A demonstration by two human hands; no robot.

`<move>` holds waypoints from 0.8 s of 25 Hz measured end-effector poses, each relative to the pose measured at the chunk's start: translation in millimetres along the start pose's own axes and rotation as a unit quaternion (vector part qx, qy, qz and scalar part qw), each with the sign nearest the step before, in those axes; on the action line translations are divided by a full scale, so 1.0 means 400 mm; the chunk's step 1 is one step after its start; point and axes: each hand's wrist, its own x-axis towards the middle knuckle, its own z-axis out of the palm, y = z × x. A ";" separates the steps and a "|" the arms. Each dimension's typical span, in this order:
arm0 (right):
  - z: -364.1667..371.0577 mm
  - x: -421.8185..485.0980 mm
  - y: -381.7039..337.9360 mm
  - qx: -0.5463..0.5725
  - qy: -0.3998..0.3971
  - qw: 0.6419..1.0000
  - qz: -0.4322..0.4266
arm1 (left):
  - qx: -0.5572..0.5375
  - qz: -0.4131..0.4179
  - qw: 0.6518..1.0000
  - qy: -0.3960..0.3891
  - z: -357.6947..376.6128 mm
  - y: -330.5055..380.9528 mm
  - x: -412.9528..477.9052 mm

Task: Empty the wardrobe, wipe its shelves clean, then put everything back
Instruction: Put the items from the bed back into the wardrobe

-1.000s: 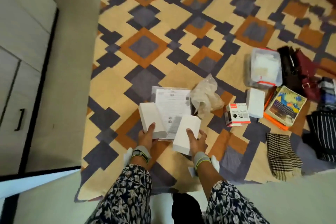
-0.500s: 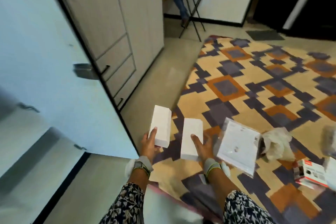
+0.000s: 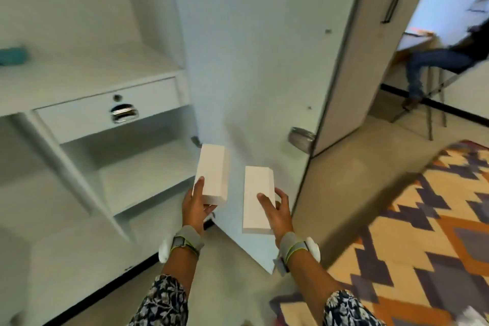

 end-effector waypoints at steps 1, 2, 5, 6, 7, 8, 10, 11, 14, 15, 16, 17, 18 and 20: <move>0.090 0.033 -0.027 -0.006 -0.039 0.999 -0.004 | -0.015 0.023 0.999 0.020 -0.038 0.058 0.040; 0.146 0.060 -0.042 -0.001 -0.068 0.998 -0.005 | -0.024 0.043 0.998 0.031 -0.056 0.104 0.061; 0.328 0.147 -0.117 0.014 -0.137 0.990 -0.014 | -0.037 0.092 0.993 0.069 -0.113 0.242 0.145; 0.399 0.181 -0.156 0.022 -0.159 0.987 -0.020 | -0.038 0.109 0.990 0.085 -0.131 0.301 0.184; 0.451 0.206 -0.186 0.028 -0.176 0.984 -0.025 | -0.038 0.123 0.987 0.096 -0.144 0.347 0.212; 0.512 0.243 -0.225 0.034 -0.194 0.980 -0.034 | -0.040 0.143 0.983 0.104 -0.156 0.403 0.247; 0.615 0.303 -0.290 0.036 -0.225 0.972 -0.052 | -0.048 0.177 0.976 0.116 -0.172 0.494 0.308; 0.659 0.331 -0.320 0.036 -0.237 0.969 -0.062 | -0.056 0.192 0.972 0.121 -0.178 0.531 0.338; 0.797 0.398 -0.386 0.041 -0.260 0.962 -0.078 | -0.074 0.230 0.959 0.146 -0.207 0.631 0.414; 0.835 0.413 -0.404 0.049 -0.266 0.959 -0.083 | -0.079 0.235 0.957 0.150 -0.221 0.660 0.439; 0.873 0.430 -0.417 0.053 -0.270 0.957 -0.087 | -0.080 0.238 0.956 0.152 -0.235 0.688 0.461; 0.928 0.446 -0.434 0.055 -0.279 0.954 -0.094 | -0.083 0.244 0.954 0.154 -0.258 0.725 0.493; 0.969 0.461 -0.445 0.053 -0.288 0.951 -0.099 | -0.080 0.247 0.953 0.155 -0.277 0.753 0.520; 1.075 0.499 -0.470 0.050 -0.304 0.945 -0.108 | -0.075 0.254 0.951 0.159 -0.322 0.822 0.587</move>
